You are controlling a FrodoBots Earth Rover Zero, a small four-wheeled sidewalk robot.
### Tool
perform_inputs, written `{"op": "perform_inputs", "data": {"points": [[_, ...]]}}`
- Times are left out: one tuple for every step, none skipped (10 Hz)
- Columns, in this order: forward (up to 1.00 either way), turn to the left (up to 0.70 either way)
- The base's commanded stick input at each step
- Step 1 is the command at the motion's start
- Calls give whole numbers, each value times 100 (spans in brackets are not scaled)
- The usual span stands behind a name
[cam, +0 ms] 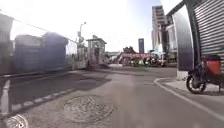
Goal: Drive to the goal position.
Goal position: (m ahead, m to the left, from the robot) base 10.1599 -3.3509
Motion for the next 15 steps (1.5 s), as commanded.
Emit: {"op": "perform_inputs", "data": {"points": [[70,0],[70,0],[70,0],[70,0],[70,0],[70,0],[70,1],[70,1],[70,1],[70,1],[70,1],[70,1],[70,1],[70,1],[70,1]]}}
